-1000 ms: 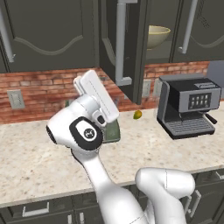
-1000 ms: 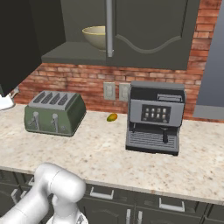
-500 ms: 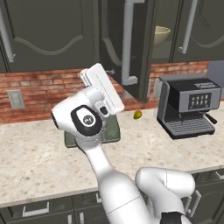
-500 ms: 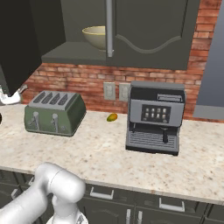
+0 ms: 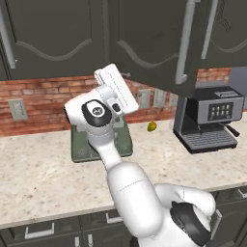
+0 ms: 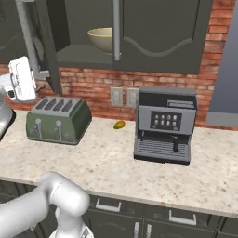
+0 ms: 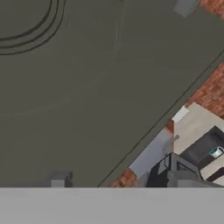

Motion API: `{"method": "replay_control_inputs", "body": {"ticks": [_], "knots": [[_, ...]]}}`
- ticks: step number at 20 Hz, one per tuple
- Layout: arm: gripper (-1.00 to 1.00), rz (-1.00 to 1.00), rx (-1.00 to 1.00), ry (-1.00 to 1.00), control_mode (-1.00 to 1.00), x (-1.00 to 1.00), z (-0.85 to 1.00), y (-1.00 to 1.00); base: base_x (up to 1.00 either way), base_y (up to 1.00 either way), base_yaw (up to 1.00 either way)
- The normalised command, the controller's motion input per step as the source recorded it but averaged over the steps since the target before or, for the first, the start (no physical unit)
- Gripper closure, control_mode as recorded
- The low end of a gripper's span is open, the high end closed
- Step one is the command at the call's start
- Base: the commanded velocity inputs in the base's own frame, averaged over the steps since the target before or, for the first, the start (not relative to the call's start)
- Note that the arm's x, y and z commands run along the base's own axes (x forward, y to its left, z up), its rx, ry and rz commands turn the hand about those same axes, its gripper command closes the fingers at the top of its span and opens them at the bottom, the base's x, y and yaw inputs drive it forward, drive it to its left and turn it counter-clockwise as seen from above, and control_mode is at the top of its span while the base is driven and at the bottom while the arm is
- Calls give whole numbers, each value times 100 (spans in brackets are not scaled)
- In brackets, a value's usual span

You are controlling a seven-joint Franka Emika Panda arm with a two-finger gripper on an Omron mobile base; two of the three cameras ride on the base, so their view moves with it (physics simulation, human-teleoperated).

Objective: Pick the mug and place it in the sink. Pick the bowl and place it in the open cabinet and then close the cabinet.

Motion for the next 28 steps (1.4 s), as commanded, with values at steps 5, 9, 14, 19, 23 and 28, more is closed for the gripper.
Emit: {"method": "replay_control_inputs", "body": {"ticks": [5,9,14,19,23,28], "knots": [[-100,-5,6,0,-100,90,-2,-65,0,0,0],[-100,-1,11,0,-100,66,0,-72,0,0,0],[-100,0,13,-7,-100,36,1,-79,0,0,0],[-100,11,15,-19,-100,64,22,-87,0,0,0],[-100,23,18,-9,-100,100,22,-100,0,0,0],[-100,26,18,-5,-100,100,19,-99,0,0,0]]}}
